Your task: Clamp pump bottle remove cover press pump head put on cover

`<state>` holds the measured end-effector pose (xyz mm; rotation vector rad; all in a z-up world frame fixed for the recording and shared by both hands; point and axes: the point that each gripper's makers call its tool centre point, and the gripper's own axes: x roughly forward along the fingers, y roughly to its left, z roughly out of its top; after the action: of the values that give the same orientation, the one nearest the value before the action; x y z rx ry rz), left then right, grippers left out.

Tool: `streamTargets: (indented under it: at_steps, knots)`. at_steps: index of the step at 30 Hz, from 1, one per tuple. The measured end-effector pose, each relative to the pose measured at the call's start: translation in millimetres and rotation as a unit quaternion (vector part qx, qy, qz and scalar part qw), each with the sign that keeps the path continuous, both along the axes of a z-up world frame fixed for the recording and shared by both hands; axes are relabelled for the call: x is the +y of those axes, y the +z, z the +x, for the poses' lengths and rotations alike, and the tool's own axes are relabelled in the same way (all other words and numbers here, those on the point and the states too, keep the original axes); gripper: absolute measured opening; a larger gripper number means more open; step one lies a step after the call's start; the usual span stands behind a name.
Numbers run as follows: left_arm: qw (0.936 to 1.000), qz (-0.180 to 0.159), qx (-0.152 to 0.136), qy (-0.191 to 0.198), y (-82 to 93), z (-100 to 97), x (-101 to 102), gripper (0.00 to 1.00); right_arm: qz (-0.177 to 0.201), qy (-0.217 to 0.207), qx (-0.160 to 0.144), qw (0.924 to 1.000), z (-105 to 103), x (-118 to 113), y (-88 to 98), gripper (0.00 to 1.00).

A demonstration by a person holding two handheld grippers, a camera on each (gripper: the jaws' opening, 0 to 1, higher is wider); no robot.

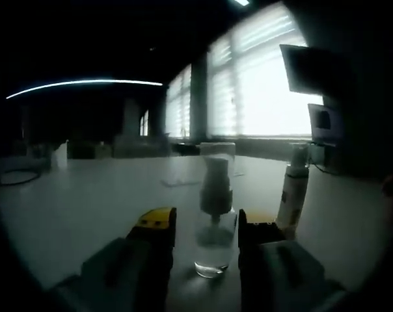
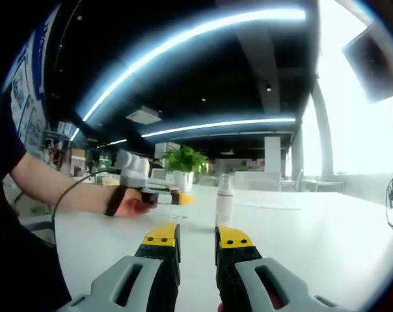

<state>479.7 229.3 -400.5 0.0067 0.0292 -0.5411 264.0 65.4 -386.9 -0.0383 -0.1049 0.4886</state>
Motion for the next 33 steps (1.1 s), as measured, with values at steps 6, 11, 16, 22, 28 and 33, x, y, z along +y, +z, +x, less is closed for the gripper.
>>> streamTargets:
  at_steps: [6, 11, 16, 22, 28, 33]
  knots:
    - [1.0, 0.007, -0.003, -0.005, -0.9, -0.5, -3.9, 0.2, -0.001, 0.0, 0.0, 1.0, 0.5, -0.4, -0.3, 0.16]
    - [0.9999, 0.009, -0.007, -0.004, 1.1, 0.5, -5.2, 0.16, -0.001, 0.0, 0.0, 1.0, 0.3, 0.1, -0.3, 0.16]
    - [1.0, 0.006, -0.006, -0.004, 1.3, 0.1, -4.2, 0.16, -0.003, 0.0, 0.001, 1.0, -0.4, 1.7, -0.3, 0.16]
    - [1.0, 0.003, -0.005, -0.005, 2.0, -4.4, -2.2, 0.16, -0.003, 0.0, 0.001, 1.0, 0.3, 0.3, -0.6, 0.16]
    - [1.0, -0.004, -0.004, -0.003, 1.1, -4.3, 4.7, 0.16, -0.005, 0.0, 0.001, 1.0, 0.5, 0.5, -0.8, 0.16]
    - [0.9999, -0.006, -0.008, -0.014, 4.3, -10.0, 4.3, 0.16, -0.005, -0.001, 0.001, 1.0, 0.5, 0.7, -0.8, 0.16]
